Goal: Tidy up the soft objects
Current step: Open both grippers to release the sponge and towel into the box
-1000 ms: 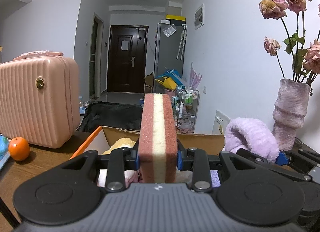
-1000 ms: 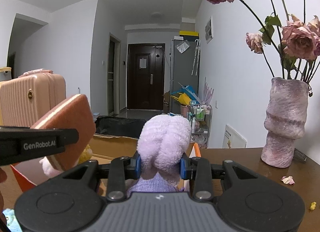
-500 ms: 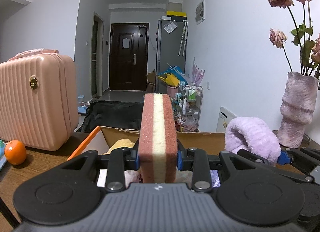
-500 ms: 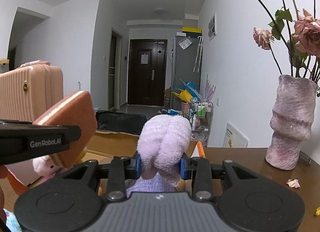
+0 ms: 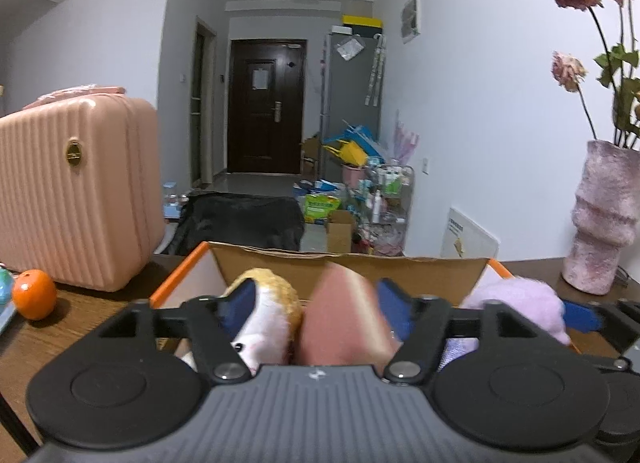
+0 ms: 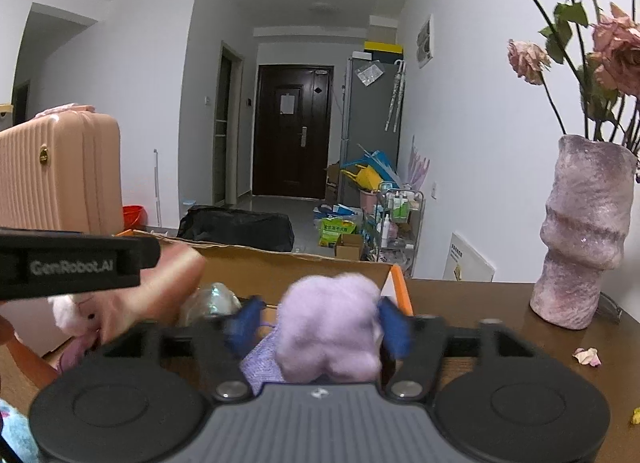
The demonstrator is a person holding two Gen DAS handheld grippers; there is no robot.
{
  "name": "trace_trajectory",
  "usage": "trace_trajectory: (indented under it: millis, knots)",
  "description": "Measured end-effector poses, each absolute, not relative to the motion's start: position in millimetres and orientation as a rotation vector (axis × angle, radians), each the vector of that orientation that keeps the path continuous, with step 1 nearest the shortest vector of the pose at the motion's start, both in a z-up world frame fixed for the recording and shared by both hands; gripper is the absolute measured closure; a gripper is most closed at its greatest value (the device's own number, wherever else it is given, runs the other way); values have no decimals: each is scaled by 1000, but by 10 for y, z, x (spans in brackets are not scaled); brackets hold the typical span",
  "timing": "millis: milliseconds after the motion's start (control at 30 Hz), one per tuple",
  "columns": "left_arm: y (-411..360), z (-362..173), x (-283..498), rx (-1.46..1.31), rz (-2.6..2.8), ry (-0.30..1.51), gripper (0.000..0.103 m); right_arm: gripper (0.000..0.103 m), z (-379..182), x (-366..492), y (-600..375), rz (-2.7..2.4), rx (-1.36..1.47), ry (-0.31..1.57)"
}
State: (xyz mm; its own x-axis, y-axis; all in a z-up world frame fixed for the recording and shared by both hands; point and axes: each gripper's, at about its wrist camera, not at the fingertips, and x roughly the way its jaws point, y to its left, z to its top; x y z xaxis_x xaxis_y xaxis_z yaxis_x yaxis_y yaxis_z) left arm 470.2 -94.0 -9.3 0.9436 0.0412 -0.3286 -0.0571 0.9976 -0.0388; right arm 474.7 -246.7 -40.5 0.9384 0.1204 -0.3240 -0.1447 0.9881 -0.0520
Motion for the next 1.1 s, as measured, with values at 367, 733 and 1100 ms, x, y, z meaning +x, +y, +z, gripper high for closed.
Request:
trace_trajectory:
  millis: [367, 733, 1100]
  knots:
    - [-867, -84, 4666, -64, 109, 321, 0, 0, -414, 4722, -2486, 109, -71, 310]
    - [-891, -82, 4661, -61, 116, 325, 0, 0, -411, 4712, -2518, 110, -51, 299]
    - [-832, -98, 4625, -52, 118, 324, 0, 0, -413, 4672, -2514, 112, -49, 288]
